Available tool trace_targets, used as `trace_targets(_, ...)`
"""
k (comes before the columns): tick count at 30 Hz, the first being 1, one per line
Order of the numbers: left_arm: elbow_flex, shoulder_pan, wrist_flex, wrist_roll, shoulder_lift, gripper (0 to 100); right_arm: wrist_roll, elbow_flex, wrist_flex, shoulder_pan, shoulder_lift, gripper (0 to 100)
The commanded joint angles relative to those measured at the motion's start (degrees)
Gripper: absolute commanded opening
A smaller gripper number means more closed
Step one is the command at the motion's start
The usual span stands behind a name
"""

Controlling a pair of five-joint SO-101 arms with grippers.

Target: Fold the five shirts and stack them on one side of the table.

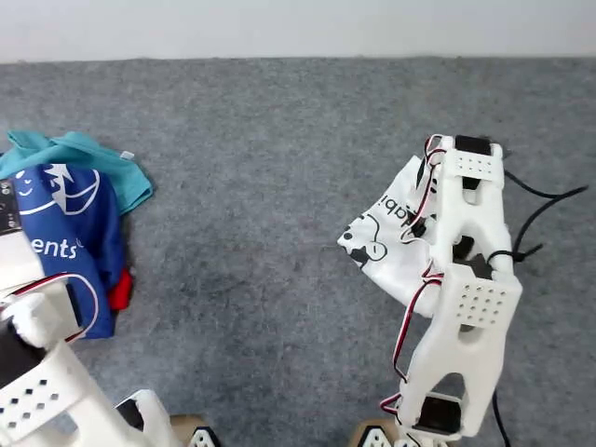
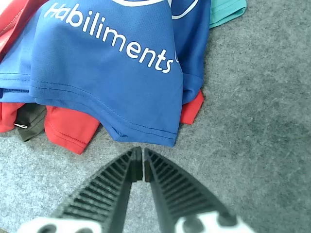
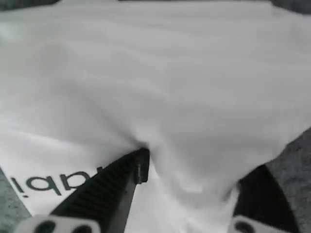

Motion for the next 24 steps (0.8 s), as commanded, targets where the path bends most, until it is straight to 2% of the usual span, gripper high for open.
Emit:
trace_targets(1,-0.22,-0.26,0.62,-0.53,-0.26,1,0.26,-0.09,-1.27,3.12,1.89,3.1)
trace_targets(2,-0.22,-0.26,0.62,-0.53,-0.26,1,1.76,-0.09,-1.19,3.74,1.63,0.6)
trace_targets(7,-0.22,-0.26,0.62,-0.53,-0.26,1,14.07,-3.69,4.18,6.73,-2.77,0.9)
trace_targets(11,-0.22,-0.26,0.62,-0.53,-0.26,1,28.57,-7.74,5.58,13.93,-7.6,0.9)
trace_targets(18,-0.22,-0.26,0.62,-0.53,-0.26,1,60.31,-11.87,0.13,28.09,-9.01,0.9)
trace_targets(20,-0.22,-0.26,0.62,-0.53,-0.26,1,64.53,-11.87,-3.38,30.73,-9.01,0.9)
trace_targets(24,-0.22,-0.09,0.62,-0.53,-0.26,1,68.31,-11.87,-8.13,33.89,-9.01,1.3)
